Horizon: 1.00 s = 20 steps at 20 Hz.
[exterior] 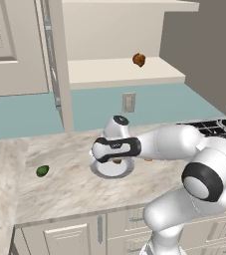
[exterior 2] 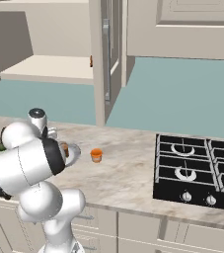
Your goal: Pick the avocado and bread from the counter and place them on the plate. Then pick the jam from the cabinet and place it next to the plate. Lastly close the cabinet door.
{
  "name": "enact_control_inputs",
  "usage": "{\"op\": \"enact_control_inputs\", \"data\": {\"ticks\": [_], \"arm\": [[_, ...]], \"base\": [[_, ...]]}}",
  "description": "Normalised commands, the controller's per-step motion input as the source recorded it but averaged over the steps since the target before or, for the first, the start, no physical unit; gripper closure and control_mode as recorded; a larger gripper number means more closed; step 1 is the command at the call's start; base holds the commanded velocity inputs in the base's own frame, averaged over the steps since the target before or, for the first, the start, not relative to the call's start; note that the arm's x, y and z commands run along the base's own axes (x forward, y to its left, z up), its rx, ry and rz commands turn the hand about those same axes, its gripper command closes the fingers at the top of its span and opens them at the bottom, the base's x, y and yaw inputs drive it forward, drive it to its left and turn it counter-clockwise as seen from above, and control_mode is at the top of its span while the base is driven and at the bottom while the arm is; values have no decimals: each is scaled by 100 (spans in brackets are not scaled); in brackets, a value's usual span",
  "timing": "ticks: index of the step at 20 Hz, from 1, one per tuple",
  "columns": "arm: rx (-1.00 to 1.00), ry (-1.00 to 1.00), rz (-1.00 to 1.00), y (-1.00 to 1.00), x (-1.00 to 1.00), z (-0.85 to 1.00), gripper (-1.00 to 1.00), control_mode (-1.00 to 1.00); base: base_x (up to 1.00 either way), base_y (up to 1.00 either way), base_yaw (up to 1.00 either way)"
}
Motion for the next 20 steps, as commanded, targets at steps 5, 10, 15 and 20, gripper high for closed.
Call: {"op": "enact_control_inputs", "data": {"ticks": [5, 10, 15, 20], "arm": [[3, 0, 0, 37, -3, 0, -100, -100], [3, 0, 0, 41, 0, 0, -100, -100], [3, 0, 0, 40, 0, 0, -100, -100], [2, 0, 0, 38, 0, 0, -100, -100]], "base": [[0, 0, 0], [0, 0, 0], [0, 0, 0], [0, 0, 0]]}}
